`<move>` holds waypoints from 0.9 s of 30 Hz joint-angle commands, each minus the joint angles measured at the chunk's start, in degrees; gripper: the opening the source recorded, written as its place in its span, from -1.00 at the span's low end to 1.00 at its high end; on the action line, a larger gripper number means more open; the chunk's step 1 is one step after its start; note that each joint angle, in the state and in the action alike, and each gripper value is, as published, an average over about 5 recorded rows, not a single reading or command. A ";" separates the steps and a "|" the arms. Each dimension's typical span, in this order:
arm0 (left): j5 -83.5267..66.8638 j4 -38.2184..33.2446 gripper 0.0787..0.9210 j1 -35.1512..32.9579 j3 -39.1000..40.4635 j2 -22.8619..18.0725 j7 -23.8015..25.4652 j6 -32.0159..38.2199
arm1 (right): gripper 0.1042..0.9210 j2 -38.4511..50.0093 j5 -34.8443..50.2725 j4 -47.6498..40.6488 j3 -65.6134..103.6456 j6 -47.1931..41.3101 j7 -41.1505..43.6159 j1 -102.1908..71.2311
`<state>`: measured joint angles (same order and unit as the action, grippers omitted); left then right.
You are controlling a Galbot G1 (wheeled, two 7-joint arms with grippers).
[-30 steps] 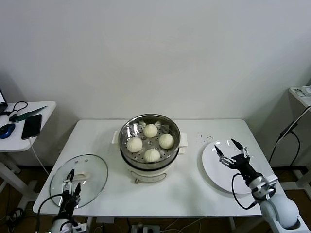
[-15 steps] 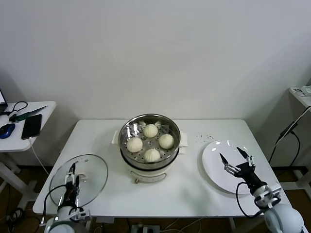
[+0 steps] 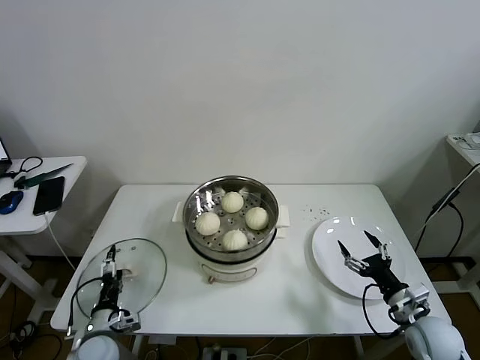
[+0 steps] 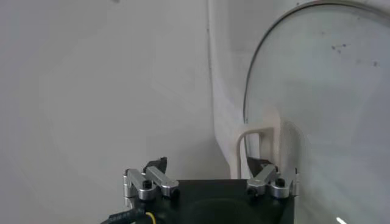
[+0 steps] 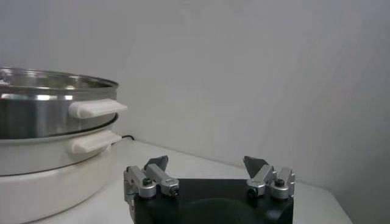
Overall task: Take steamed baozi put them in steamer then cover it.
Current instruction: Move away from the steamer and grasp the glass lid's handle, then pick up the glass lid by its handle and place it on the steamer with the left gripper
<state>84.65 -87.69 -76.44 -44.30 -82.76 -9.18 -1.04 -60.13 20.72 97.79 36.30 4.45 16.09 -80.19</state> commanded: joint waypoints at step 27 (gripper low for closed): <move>-5.58 -6.83 -0.81 -2.14 0.45 0.87 0.73 0.20 | 0.76 -0.89 -2.01 -1.50 0.40 1.08 1.06 0.67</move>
<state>81.57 -87.14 -76.10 -44.04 -82.32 -9.18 -0.17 -61.08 18.79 96.40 36.74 5.47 17.15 -79.64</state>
